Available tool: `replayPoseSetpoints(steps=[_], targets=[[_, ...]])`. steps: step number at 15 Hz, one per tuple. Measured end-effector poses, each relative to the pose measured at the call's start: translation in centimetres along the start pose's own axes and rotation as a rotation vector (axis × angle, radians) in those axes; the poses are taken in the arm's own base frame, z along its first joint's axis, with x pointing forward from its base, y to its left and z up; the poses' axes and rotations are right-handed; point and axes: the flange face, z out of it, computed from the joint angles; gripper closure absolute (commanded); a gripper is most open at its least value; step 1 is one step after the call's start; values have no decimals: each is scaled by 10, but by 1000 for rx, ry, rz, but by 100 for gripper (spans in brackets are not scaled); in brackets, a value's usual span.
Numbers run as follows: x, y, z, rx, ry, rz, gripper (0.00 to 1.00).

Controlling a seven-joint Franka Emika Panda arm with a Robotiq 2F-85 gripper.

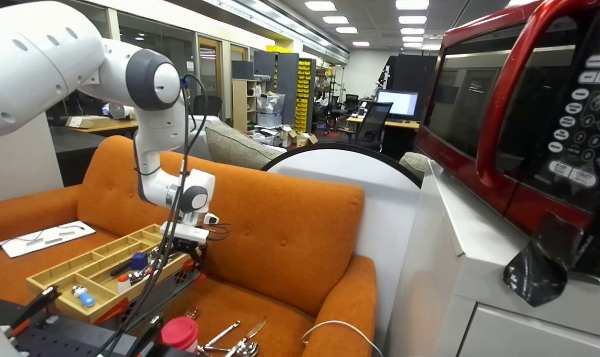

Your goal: Pick up the bottle and spoons and put them on the tray

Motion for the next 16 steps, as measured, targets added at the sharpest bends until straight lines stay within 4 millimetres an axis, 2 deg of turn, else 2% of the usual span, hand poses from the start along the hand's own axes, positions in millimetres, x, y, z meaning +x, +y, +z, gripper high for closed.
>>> replayPoseSetpoints(steps=[6,12,16], targets=[[-28,42,69,-2,8,261,0],[-48,68,145,50,-56,405,0],[-41,70,145,61,-54,409,0]])
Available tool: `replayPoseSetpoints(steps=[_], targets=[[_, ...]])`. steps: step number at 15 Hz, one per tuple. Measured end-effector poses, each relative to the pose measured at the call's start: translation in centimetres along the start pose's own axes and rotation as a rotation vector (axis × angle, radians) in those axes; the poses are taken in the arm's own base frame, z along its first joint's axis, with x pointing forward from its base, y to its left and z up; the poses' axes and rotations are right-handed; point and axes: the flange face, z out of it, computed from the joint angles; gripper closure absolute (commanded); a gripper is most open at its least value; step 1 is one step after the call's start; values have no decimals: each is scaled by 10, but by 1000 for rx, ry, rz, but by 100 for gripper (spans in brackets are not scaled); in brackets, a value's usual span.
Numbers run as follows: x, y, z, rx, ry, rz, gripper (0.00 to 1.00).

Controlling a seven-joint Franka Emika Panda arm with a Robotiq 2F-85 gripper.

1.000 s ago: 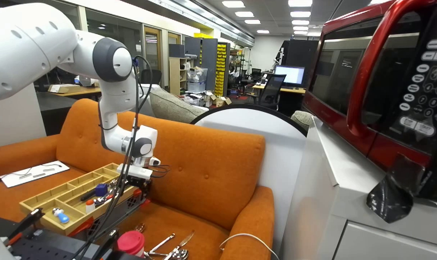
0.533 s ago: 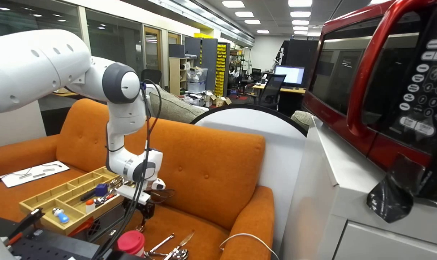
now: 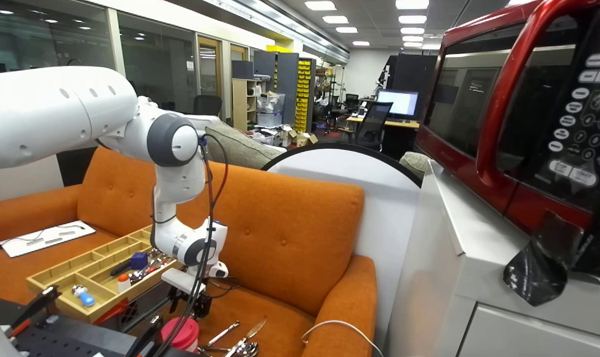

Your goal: Pick up the bottle and spoons and put them on the tray

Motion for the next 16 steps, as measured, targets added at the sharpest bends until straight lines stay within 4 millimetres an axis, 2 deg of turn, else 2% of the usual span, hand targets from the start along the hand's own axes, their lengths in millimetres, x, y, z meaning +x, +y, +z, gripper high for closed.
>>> replayPoseSetpoints(steps=[6,9,13,16], targets=[[-1,-2,2,-6,-5,-8,0],[-3,-15,7,-29,-14,-48,0],[-8,-39,21,-65,-34,-117,0],[-10,-45,42,-88,-54,-152,0]])
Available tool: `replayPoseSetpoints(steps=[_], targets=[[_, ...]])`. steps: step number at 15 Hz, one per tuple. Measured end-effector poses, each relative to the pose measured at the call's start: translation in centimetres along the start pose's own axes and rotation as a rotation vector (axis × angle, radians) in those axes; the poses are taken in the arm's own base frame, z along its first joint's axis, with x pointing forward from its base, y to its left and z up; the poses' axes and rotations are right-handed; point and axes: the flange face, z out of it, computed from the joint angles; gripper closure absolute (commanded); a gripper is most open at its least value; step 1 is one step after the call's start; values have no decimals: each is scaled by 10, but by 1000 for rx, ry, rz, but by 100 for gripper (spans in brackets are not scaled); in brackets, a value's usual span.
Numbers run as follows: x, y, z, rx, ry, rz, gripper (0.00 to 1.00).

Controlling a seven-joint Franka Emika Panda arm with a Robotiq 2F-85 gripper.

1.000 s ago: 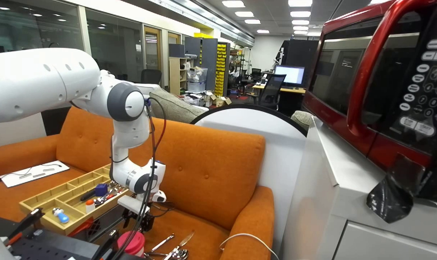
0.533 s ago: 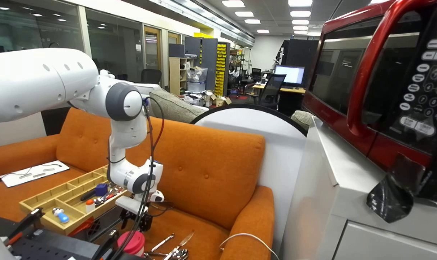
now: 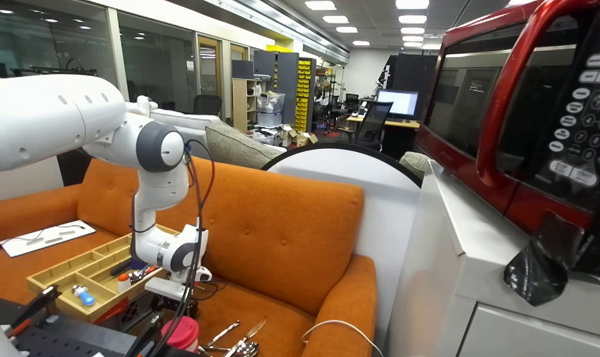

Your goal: Pick up the bottle and spoons and put them on the tray

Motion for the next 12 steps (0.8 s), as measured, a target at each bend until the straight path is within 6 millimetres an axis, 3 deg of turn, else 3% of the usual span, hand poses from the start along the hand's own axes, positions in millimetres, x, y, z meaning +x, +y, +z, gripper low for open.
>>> replayPoseSetpoints(steps=[2,5,6,7,12], targets=[[5,-1,12,-5,-8,-12,0],[7,0,6,-8,-32,-16,0],[7,1,6,-9,-38,-14,25],[8,3,5,-10,-41,-13,26],[8,14,3,-9,-38,4,62]])
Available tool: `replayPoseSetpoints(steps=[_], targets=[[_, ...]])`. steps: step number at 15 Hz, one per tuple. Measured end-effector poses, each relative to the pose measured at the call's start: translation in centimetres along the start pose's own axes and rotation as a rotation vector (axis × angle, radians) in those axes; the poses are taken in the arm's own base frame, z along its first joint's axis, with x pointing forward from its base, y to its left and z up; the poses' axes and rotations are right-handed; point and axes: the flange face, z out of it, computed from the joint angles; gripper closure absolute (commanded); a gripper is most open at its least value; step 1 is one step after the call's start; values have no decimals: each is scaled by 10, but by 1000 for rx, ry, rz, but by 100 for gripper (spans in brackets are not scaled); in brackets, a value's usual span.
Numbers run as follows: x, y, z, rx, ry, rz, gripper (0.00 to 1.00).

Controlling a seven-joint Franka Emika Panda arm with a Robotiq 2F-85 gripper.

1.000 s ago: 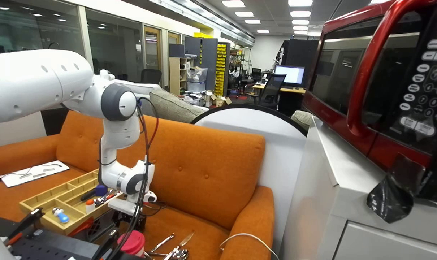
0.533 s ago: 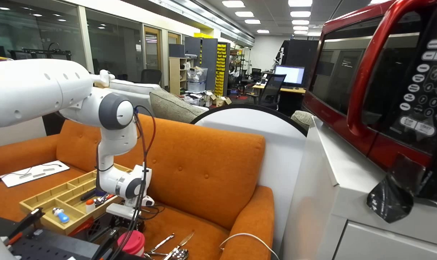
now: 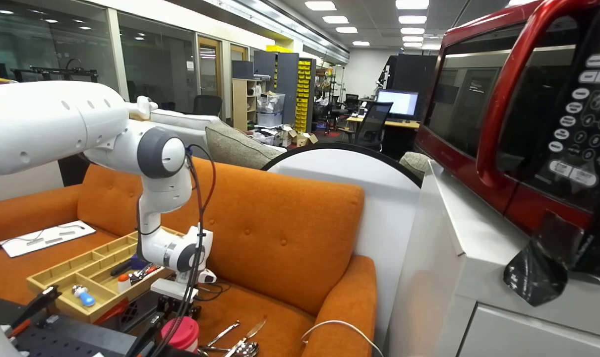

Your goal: Pick up the bottle and spoons and put them on the tray

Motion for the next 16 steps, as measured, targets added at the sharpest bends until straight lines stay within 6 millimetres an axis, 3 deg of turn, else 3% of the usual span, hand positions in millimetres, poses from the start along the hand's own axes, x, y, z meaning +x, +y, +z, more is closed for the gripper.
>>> replayPoseSetpoints(steps=[6,14,16], targets=[[-1,14,-3,13,0,27,99],[-1,27,-5,65,9,51,97],[1,33,-14,97,34,57,97]])
